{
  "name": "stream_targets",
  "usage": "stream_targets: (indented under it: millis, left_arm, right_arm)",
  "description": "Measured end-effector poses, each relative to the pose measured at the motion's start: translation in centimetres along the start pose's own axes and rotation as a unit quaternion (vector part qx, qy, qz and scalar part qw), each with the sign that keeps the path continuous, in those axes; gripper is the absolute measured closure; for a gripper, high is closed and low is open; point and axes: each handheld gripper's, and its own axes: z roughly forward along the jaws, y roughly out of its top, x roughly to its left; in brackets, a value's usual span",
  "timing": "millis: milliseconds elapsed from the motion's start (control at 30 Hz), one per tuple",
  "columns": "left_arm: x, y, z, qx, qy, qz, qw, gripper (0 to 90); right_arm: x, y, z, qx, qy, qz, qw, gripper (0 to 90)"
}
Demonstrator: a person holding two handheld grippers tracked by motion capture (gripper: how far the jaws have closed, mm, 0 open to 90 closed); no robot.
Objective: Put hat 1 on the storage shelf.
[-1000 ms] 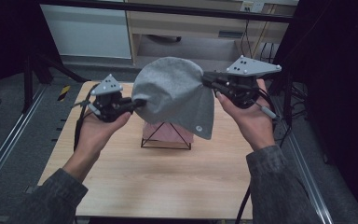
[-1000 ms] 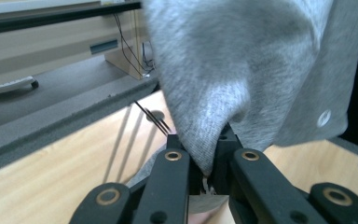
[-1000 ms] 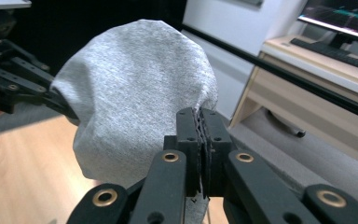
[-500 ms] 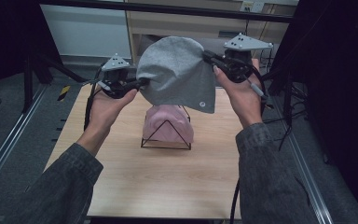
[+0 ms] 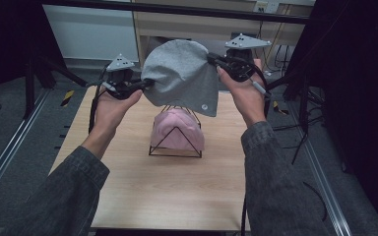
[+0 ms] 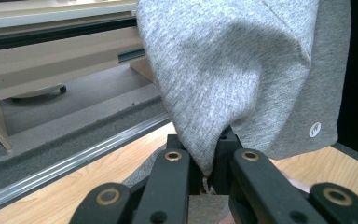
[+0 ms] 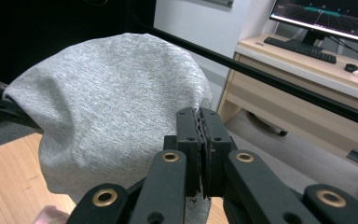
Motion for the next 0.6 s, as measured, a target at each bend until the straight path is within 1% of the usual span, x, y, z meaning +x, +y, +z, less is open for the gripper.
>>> stream_targets:
  millis: [133,233,300,433,500,600]
  left_arm:
    - [0.1,-0.7,0.6,0.007,0.002,0.006,1.0000,86.8]
    - [0.4,-1.3,0.9,0.002,0.002,-0.002,1.0000,86.8]
    - [0.6,-1.7,1.1,0.000,0.003,-0.003,1.0000,86.8]
    - [0.9,-2.5,1.6,0.007,0.007,-0.009,0.9999,86.7]
    - [1.0,-2.9,1.7,0.010,0.011,-0.010,0.9998,86.7]
    - [1.0,-3.6,2.0,0.016,0.009,-0.008,0.9998,86.7]
  right_arm:
    - [-0.2,-0.5,0.8,0.008,-0.001,-0.002,1.0000,88.1]
    - [-0.2,-0.9,1.5,0.015,0.001,-0.006,0.9999,88.0]
    - [-0.2,-1.2,1.7,0.017,0.003,-0.010,0.9998,88.0]
    - [-0.1,-2.1,2.1,0.022,0.004,-0.016,0.9996,88.1]
    - [-0.1,-2.6,2.2,0.024,0.004,-0.016,0.9996,88.1]
    - [-0.2,-3.2,2.2,0.026,0.005,-0.016,0.9995,88.1]
